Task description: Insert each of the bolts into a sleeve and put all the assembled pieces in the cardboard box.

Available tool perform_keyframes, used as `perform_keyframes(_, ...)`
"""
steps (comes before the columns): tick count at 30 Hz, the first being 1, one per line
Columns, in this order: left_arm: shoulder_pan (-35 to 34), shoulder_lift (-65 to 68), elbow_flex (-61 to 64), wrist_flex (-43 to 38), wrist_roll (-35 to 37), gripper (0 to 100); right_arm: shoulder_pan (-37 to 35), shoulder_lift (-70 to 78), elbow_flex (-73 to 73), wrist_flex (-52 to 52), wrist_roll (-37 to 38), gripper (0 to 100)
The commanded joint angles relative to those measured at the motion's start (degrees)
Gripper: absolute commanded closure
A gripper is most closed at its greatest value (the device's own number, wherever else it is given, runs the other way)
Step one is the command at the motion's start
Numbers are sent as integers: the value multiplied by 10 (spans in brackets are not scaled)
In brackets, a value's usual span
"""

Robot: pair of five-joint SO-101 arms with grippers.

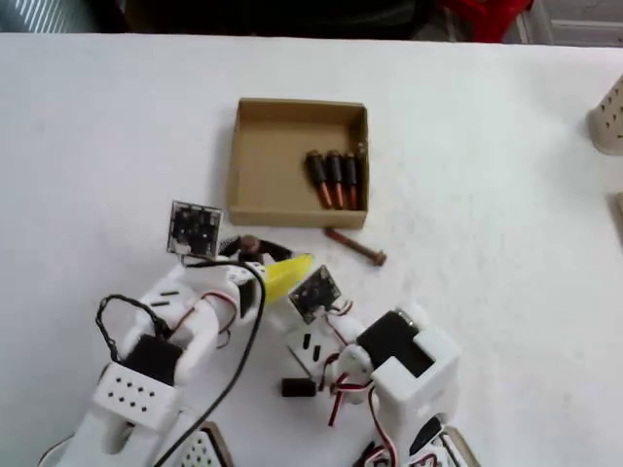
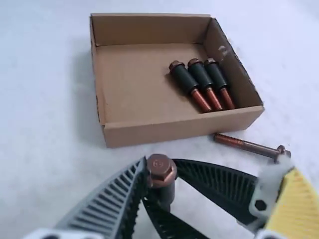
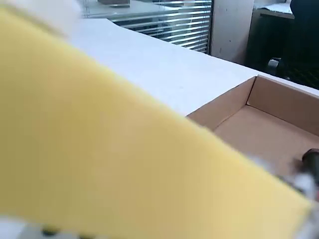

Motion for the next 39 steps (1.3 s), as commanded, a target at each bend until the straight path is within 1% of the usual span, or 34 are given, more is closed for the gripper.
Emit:
perform_keyframes(1,-7,-5,-29,3,18,561,4,-10,-11,-3,4,981)
perform_keyframes(5,-73,-5,-69,-2,81,561,4,-10,-12,-1,4,981)
perform_keyframes(9,-138,-5,-112,-2,168,561,4,-10,-13,-1,4,981)
perform_keyframes(11,-160,-5,-135,-2,207,562,4,-10,-13,-1,4,981)
perform_keyframes(14,-179,-5,-161,4,228,564,4,-10,-13,-1,4,981)
perform_keyframes(16,-192,-5,-163,4,228,601,4,-10,-13,-1,4,981)
perform_keyframes(18,-209,-5,-160,4,228,694,5,-10,-13,-1,4,981)
perform_keyframes(20,-235,-5,-159,18,219,828,5,-10,-13,-1,4,981)
perform_keyframes(22,-257,-5,-159,27,177,980,5,-10,-13,-1,4,981)
perform_keyframes(23,-264,-5,-158,40,153,987,5,-10,-13,-1,4,981)
perform_keyframes(25,-270,-5,-158,95,127,928,5,-10,-13,-1,4,981)
perform_keyframes(26,-270,-5,-159,126,120,924,5,-10,-13,-1,4,981)
perform_keyframes(29,-270,-40,-166,206,86,957,5,-10,-11,-1,6,981)
perform_keyframes(31,-268,-94,-161,260,47,982,5,-11,-10,-1,8,981)
perform_keyframes(33,-265,-160,-133,300,21,976,5,-11,-8,-2,8,981)
perform_keyframes(35,-258,-224,-81,302,11,978,5,-15,1,-5,9,981)
perform_keyframes(39,-252,-322,29,270,11,978,13,-79,40,6,9,981)
